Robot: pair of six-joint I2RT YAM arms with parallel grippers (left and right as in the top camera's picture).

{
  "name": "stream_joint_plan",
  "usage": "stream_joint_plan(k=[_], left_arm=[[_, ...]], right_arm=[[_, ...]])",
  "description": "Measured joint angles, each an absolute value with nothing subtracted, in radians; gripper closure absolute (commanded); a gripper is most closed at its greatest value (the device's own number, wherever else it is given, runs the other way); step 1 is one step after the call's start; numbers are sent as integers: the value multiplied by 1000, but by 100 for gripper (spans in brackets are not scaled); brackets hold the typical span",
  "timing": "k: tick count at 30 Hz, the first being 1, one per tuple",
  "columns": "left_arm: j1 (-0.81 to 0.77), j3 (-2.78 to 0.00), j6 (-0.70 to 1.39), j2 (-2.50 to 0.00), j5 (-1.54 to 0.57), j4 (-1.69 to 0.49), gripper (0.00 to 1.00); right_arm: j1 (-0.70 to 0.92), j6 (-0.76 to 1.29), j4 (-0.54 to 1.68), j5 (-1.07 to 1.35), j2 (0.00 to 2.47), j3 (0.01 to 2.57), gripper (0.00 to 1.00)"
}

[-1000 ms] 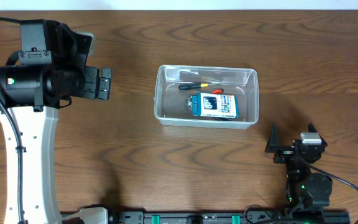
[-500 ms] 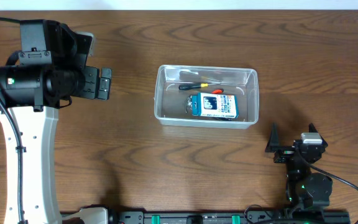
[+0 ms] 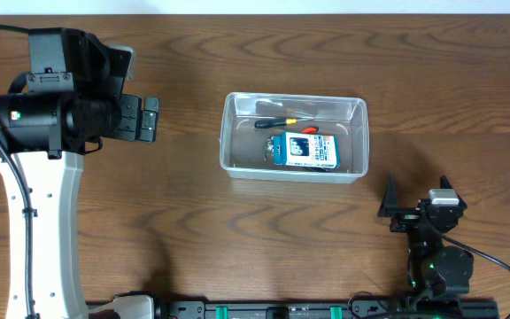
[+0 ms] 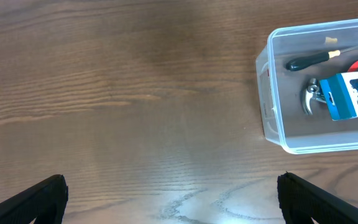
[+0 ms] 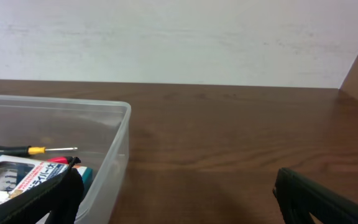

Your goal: Pack container

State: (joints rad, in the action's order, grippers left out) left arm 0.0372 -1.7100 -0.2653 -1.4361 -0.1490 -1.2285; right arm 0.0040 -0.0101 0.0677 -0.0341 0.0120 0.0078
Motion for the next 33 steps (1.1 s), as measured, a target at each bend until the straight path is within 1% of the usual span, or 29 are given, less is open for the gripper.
stream_joint_plan(k=[33], left_arm=[[37, -1710, -266, -1417, -149, -1229, 2]], right_arm=[[4, -10, 68, -34, 12, 8, 1]])
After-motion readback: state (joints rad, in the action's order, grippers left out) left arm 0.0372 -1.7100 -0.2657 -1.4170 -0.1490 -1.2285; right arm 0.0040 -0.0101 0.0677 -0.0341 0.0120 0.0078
